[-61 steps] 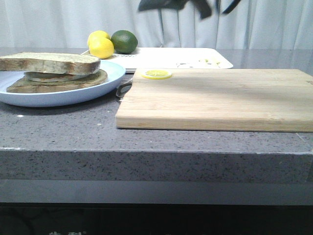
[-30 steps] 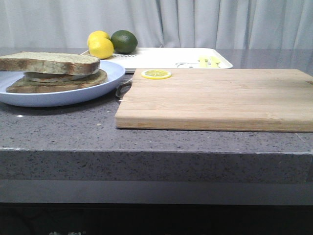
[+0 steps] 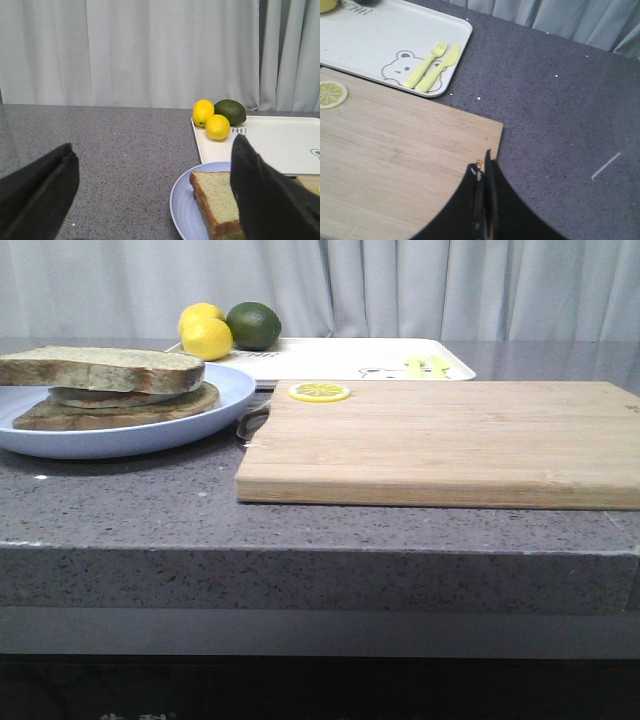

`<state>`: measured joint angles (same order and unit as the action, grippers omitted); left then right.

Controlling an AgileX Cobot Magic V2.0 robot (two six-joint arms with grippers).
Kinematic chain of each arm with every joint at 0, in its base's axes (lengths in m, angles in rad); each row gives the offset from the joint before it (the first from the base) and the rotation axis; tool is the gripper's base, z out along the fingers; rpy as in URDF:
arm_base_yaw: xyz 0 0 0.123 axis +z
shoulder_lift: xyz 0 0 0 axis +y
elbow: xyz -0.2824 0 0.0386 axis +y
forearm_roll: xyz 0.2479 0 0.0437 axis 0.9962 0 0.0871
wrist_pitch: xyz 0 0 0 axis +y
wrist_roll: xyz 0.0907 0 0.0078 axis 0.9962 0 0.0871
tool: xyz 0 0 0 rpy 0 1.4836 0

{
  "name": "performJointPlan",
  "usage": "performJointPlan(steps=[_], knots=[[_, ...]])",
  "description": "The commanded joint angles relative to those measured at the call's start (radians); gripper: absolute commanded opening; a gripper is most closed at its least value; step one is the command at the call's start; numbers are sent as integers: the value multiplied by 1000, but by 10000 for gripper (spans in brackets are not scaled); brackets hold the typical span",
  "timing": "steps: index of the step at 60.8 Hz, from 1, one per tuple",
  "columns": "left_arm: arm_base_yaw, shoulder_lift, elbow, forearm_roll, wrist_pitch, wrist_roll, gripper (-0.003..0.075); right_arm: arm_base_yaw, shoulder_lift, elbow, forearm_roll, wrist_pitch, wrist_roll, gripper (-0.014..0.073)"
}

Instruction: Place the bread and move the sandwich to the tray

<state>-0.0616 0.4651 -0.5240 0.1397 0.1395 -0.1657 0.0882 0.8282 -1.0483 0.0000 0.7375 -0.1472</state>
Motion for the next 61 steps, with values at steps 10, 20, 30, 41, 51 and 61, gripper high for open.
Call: performJointPlan(steps=[10,20,30,41,51,61], knots=[[2,11,-34,-1,-80,-7,600,22,-315,375,69,-271,6,-109],[2,11,-34,-13,-76,-7,600,22,-513,592,136,-355,6,-109],[2,58,-59,-11,-59,-7,600,22,-611,685,153,-422,6,-109],[2,276,-228,-11,201,-7,600,22,-614,686,153,-458,6,-109],[2,513,-376,-13,401,-7,600,22,-614,686,153,-445,6,-109],[2,686,-480,-56,488,-7,600,22,-614,686,153,-442,6,-109]])
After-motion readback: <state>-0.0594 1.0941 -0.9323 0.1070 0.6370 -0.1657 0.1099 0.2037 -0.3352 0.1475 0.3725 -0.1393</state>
